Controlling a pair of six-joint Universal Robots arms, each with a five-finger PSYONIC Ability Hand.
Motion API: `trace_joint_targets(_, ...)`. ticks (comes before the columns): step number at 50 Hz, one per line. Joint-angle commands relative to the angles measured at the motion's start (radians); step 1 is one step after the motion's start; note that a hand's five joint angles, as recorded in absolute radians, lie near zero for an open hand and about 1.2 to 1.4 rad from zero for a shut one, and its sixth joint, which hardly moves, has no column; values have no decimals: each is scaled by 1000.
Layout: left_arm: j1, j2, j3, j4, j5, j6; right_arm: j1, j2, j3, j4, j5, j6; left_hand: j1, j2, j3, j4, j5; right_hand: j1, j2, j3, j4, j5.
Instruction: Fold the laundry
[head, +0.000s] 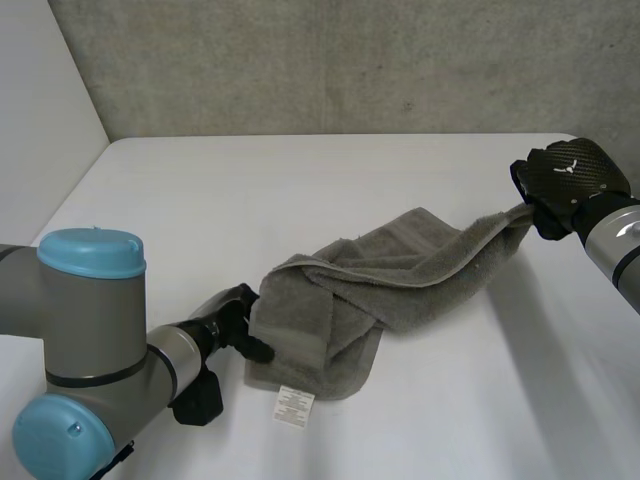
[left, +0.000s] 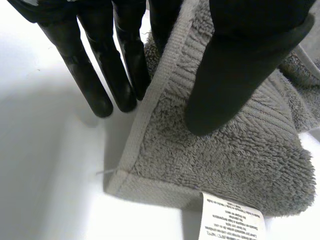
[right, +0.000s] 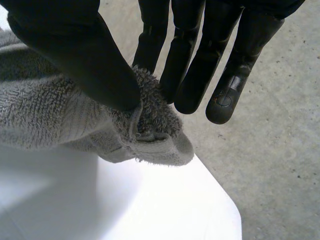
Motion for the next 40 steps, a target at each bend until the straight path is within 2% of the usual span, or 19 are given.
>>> trace_joint_targets(1,-2,-14,14,6,-5,18,4,9,-2,1,1,-82,482,487,503,502,503,439,220,209,205,240)
trace_joint_targets(5,-1,-15,34,5,-5,38,8,15,-17,10,-2,-113,482,487,503,502,503,439,220,209,205,240)
trace_joint_targets(7,7,-17,83,5,-8,132,8,36,-46,19,-24,-188,482,487,503,502,503,439,220,209,205,240)
trace_joint_targets(8,7,-17,83,5,-8,133,8,36,-46,19,-24,-188,482,487,503,502,503,439,220,209,205,240)
trace_joint_targets(10,36,-23,172,6,-10,307,10,70,-110,18,-59,-285,482,487,503,502,503,439,220,209,205,240)
trace_joint_targets(11,36,-23,172,6,-10,308,10,70,-111,18,-59,-285,482,487,503,502,503,439,220,209,205,240)
trace_joint_targets(12,69,-28,228,6,-10,403,11,91,-158,10,-65,-318,482,487,503,502,503,439,220,209,205,240)
trace_joint_targets(13,70,-28,229,6,-10,404,11,91,-158,10,-65,-319,482,487,503,502,503,439,220,209,205,240)
trace_joint_targets(15,123,-47,379,8,-10,554,14,151,-298,-4,-56,-331,482,487,503,502,503,439,220,209,205,240)
trace_joint_targets(16,123,-48,379,8,-10,555,14,151,-299,-4,-56,-331,482,487,503,502,503,439,220,209,205,240)
trace_joint_targets(18,130,-77,590,15,-11,625,24,217,-466,-53,-18,-305,482,487,503,502,503,439,220,209,205,240)
trace_joint_targets(22,131,-92,794,40,-13,627,45,248,-597,-205,39,-231,482,487,503,502,503,439,220,209,205,240)
trace_joint_targets(23,131,-92,868,72,-14,628,56,248,-624,-320,66,-171,482,487,503,502,503,439,220,209,205,240)
trace_joint_targets(24,131,-92,869,72,-14,628,56,248,-624,-321,67,-170,482,487,503,502,503,439,220,209,205,240)
trace_joint_targets(26,133,-69,925,168,-25,631,57,239,-614,-558,105,-48,482,487,503,502,503,439,220,209,205,240)
trace_joint_targets(29,133,-17,890,259,-66,628,57,220,-566,-666,107,41,482,487,503,502,503,439,220,209,205,240)
trace_joint_targets(35,134,54,694,336,-85,634,56,205,-477,-616,90,82,482,487,503,502,503,439,220,209,205,240)
trace_joint_targets(38,142,74,539,347,-80,636,56,208,-411,-522,44,86,482,487,503,502,503,439,220,209,205,240)
trace_joint_targets(40,143,77,464,345,-80,634,53,222,-338,-406,-42,86,482,487,503,502,503,439,220,209,205,240)
